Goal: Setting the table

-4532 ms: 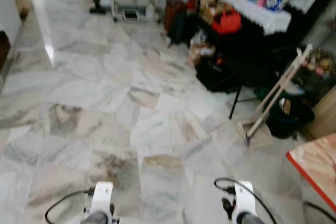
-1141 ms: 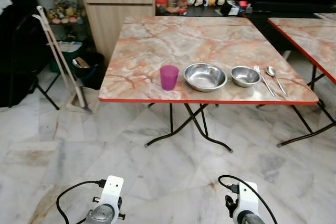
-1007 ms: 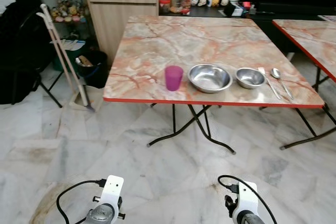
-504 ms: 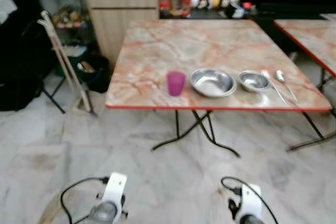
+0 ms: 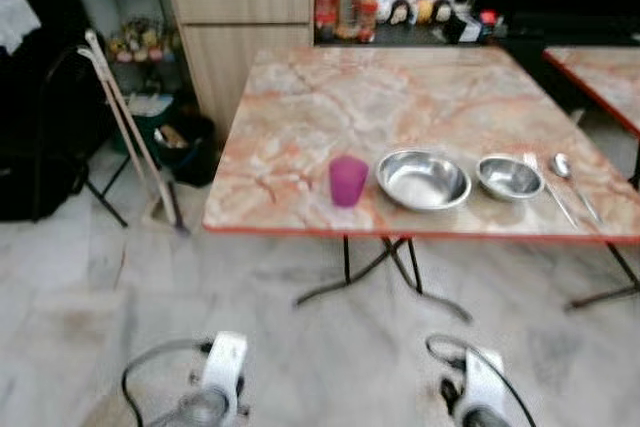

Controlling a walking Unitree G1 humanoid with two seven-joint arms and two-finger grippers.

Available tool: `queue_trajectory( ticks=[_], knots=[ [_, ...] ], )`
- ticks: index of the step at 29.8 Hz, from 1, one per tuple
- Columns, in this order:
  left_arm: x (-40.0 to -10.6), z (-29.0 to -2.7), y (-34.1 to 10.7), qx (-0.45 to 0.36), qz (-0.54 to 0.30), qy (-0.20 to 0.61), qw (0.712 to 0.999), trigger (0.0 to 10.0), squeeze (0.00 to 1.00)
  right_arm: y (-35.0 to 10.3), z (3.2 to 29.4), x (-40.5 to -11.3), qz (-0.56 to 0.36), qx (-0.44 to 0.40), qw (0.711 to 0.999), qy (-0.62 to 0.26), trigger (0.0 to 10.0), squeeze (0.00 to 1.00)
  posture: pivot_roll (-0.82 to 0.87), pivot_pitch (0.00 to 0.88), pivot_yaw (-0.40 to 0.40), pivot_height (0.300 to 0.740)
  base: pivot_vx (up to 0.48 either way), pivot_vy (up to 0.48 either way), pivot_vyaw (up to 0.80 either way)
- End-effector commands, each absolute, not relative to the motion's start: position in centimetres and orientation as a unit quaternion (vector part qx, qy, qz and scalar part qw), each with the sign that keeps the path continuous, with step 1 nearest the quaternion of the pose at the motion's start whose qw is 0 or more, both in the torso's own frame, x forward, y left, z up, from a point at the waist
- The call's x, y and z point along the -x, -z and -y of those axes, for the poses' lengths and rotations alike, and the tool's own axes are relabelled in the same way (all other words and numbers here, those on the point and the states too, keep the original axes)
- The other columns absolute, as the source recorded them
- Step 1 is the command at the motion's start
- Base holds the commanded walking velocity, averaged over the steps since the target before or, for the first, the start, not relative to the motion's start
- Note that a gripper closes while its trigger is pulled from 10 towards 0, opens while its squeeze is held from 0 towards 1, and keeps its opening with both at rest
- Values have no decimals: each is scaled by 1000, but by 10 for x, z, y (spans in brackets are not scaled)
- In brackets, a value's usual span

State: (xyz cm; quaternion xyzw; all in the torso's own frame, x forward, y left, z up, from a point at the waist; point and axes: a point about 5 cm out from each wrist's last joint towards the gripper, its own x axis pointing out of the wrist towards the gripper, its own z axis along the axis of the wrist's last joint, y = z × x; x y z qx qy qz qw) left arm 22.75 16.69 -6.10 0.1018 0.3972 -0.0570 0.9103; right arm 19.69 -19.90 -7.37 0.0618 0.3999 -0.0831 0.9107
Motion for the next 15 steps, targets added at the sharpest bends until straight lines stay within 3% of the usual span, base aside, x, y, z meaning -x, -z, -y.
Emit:
queue_trajectory(
  ticks=[1, 10, 15],
  knots=[
    [-222, -178, 64, -109, -412, 45, 904, 10000, 0, 73, 190, -201, -396, -70, 912, 74, 10000, 0, 42, 0, -34, 740, 304, 0, 0],
    [-220, -177, 65, -123, -415, 49, 900, 10000, 0, 73, 190, -200, -398, -67, 912, 71, 10000, 0, 41, 0, -38, 740, 0, 0, 0],
    [-218, -178, 66, -116, -418, 44, 900, 10000, 0, 73, 189, -200, -399, -66, 912, 69, 10000, 0, 41, 0, -41, 740, 0, -406, 0]
  ],
)
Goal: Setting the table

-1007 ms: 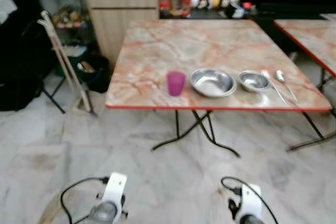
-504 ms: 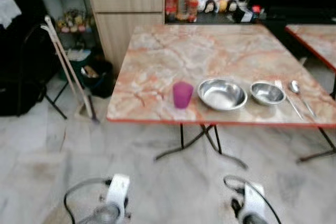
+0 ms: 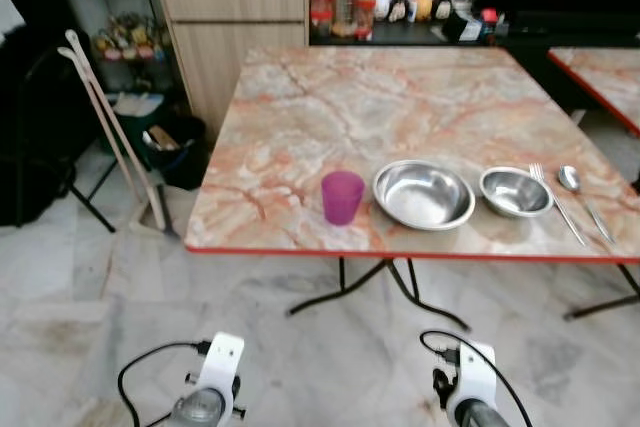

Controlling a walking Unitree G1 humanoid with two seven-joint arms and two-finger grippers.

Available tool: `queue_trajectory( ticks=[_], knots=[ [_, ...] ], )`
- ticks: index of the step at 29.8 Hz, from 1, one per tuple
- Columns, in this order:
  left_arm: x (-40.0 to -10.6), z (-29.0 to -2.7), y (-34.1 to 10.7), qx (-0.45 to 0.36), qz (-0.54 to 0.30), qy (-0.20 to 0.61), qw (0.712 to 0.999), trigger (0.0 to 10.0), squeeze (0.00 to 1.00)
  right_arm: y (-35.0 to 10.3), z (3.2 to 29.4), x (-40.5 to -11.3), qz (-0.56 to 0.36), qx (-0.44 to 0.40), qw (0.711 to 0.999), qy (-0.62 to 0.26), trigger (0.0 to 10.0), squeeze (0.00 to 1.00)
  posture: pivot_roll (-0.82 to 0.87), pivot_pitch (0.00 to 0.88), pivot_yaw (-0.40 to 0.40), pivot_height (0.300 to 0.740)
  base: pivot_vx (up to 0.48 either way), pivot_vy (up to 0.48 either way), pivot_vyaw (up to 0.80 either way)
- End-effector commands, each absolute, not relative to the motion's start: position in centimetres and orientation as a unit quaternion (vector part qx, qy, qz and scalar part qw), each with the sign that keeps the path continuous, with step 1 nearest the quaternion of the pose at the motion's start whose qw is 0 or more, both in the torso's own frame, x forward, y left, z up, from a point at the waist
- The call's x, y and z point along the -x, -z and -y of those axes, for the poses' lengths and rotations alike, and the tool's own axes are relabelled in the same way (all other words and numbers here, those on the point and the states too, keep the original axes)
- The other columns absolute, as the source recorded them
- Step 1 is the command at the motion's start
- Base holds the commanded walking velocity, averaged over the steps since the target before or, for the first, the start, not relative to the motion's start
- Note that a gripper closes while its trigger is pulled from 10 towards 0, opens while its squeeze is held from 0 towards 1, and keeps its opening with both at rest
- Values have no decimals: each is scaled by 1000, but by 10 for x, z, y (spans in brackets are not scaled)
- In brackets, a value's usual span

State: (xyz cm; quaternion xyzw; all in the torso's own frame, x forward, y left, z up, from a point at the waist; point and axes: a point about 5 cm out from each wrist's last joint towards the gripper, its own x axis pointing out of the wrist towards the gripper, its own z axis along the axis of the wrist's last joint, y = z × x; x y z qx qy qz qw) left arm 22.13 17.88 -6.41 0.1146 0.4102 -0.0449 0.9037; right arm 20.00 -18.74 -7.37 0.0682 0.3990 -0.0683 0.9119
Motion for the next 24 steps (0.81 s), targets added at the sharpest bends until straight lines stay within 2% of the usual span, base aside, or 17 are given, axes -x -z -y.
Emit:
queue_trajectory(
  ticks=[1, 19, 24],
  knots=[
    [-218, -178, 66, -116, -418, 44, 900, 10000, 0, 73, 189, -200, -399, -66, 912, 69, 10000, 0, 41, 0, -41, 740, 0, -409, 0],
    [-222, -179, 64, -117, -410, 41, 904, 10000, 0, 73, 188, -201, -397, -64, 913, 65, 10000, 0, 49, 0, -40, 740, 0, -406, 0],
    [-225, -179, 61, -109, -402, 36, 908, 10000, 0, 73, 187, -201, -397, -64, 913, 64, 10000, 0, 50, 0, -39, 740, 0, 0, 0]
  ],
)
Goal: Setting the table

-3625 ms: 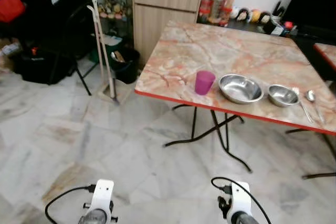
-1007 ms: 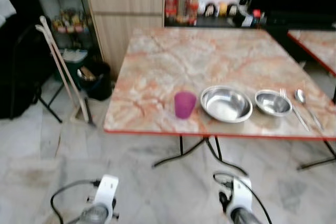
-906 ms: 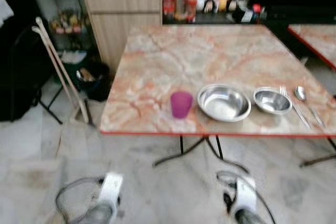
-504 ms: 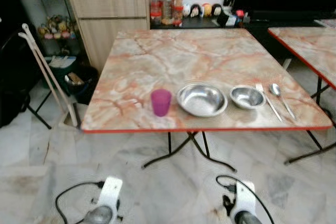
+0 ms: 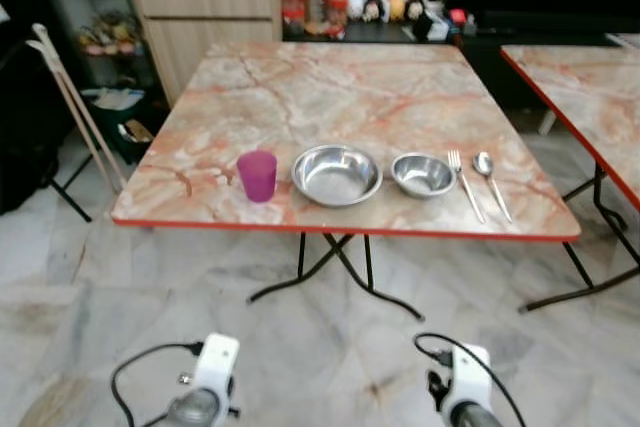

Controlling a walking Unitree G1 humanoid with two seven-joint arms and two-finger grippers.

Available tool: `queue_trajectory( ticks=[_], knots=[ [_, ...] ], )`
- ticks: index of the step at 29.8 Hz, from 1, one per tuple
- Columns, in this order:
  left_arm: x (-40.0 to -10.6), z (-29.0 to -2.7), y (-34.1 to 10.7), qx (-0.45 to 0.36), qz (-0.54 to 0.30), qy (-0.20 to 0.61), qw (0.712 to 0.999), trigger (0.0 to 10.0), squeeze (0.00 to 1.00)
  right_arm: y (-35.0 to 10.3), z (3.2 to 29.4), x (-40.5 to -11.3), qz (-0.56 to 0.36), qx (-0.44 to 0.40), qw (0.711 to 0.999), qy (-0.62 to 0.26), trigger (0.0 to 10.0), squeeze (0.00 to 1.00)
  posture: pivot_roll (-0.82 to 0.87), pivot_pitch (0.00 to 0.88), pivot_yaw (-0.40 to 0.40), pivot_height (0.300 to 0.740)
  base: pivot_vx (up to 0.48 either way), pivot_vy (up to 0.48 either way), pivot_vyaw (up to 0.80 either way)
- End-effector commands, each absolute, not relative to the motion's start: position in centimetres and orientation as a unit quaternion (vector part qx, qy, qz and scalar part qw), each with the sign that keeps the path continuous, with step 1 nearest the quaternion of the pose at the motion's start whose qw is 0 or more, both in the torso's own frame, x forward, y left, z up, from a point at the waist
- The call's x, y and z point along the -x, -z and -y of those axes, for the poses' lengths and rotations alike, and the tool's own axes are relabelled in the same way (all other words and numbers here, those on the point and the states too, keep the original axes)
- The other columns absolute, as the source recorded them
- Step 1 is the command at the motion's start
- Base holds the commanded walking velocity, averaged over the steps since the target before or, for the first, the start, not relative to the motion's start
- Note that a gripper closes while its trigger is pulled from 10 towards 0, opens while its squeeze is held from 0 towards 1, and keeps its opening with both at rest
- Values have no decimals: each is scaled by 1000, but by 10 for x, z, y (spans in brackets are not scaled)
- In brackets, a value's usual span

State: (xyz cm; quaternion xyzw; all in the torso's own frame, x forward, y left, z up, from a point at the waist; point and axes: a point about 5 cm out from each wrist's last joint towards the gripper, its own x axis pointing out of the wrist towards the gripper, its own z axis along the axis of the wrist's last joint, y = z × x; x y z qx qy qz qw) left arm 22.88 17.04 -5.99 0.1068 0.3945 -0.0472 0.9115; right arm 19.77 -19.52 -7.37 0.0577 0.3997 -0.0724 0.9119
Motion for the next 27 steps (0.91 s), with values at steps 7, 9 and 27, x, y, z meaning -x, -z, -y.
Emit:
queue_trajectory(
  ticks=[7, 9, 27],
  knots=[
    [-224, -178, 62, -90, -400, 35, 911, 10000, 0, 73, 187, -200, -396, -65, 914, 65, 10000, 0, 46, 0, -35, 740, 0, 0, 0],
    [-223, -179, 63, -94, -404, 33, 909, 10000, 0, 73, 187, -200, -396, -66, 913, 66, 10000, 0, 44, 0, -34, 740, 0, 0, 0],
    [-220, -179, 65, -92, -409, 31, 908, 10000, 0, 73, 188, -201, -399, -62, 913, 63, 10000, 0, 44, 0, -42, 740, 322, 0, 0]
  ],
)
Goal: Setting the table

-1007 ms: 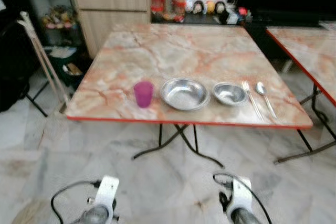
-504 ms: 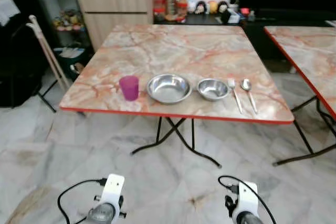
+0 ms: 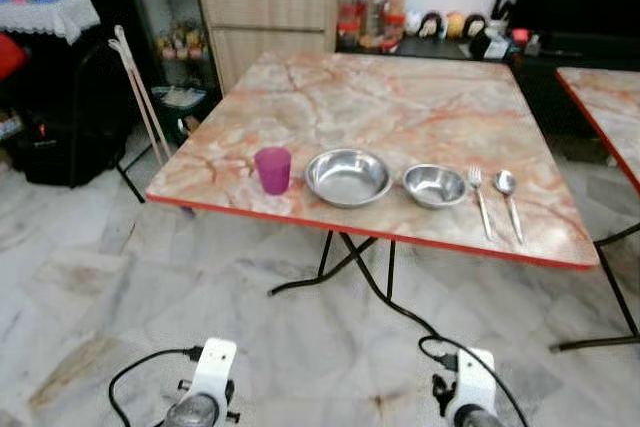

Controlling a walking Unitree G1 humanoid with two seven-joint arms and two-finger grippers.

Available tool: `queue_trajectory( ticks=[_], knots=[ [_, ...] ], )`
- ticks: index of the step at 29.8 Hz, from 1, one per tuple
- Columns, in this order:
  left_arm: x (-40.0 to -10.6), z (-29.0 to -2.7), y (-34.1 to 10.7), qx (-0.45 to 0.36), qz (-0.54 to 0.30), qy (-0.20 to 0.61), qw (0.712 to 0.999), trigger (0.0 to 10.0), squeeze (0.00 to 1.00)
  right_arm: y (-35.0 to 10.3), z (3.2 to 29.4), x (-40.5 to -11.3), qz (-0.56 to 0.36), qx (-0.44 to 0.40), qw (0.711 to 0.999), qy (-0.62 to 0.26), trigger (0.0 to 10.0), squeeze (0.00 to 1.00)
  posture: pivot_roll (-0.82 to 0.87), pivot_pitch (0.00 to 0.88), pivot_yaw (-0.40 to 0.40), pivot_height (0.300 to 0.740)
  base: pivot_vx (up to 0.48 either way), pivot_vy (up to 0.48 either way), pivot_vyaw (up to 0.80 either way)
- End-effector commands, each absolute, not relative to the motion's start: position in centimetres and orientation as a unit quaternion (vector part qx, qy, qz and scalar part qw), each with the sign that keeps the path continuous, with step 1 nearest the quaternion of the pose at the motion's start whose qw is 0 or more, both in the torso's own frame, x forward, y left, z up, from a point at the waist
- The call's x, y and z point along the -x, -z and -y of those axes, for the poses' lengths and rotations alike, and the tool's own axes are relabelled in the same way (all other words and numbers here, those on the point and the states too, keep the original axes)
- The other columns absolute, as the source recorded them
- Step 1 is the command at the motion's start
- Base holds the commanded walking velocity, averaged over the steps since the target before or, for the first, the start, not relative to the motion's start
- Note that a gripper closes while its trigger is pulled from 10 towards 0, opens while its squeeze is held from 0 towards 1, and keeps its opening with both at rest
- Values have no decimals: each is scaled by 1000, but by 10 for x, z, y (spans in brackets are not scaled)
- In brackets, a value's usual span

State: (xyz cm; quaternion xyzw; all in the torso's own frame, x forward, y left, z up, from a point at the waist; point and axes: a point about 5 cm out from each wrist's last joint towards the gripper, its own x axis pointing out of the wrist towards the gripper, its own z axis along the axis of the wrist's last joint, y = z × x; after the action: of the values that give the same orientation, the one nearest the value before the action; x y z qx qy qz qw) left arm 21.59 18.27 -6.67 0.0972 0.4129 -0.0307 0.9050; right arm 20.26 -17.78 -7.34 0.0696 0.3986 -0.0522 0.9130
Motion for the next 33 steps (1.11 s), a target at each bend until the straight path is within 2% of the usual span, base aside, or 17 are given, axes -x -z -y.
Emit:
queue_trajectory(
  ticks=[1, 13, 18, 21, 22, 29, 33],
  knots=[
    [-220, -179, 65, -92, -409, 31, 908, 10000, 0, 73, 188, -201, -399, -62, 913, 63, 10000, 0, 44, 0, -43, 740, 322, 0, 0],
    [-216, -184, 66, -96, -411, 27, 906, 10000, 0, 74, 187, -199, -400, -60, 912, 61, 10000, 0, 44, 0, -43, 740, 316, 0, 0],
    [-217, -187, 65, -90, -405, 17, 910, 10000, 0, 74, 187, -198, -401, -59, 912, 60, 10000, 0, 42, 0, -39, 740, 97, 0, 0],
    [-228, -204, 55, -43, -374, -54, 925, 10000, 0, 75, 187, -197, -401, -60, 912, 61, 10000, 0, 37, 0, -33, 740, 0, 0, 0],
    [-231, -207, 52, -28, -364, -66, 929, 10000, 1000, 75, 187, -197, -401, -60, 912, 61, 10000, 0, 38, 0, -32, 740, 0, 0, 0],
    [-242, -232, 33, 42, -281, -113, 952, 10000, 1000, 77, 188, -194, -406, -59, 910, 62, 10000, 0, 50, 0, -30, 740, 0, 0, 0],
    [-248, -231, 24, 43, -231, -87, 968, 10000, 1000, 77, 187, -192, -408, -57, 909, 61, 10000, 0, 51, 0, -27, 740, 0, 0, 0]
  ],
)
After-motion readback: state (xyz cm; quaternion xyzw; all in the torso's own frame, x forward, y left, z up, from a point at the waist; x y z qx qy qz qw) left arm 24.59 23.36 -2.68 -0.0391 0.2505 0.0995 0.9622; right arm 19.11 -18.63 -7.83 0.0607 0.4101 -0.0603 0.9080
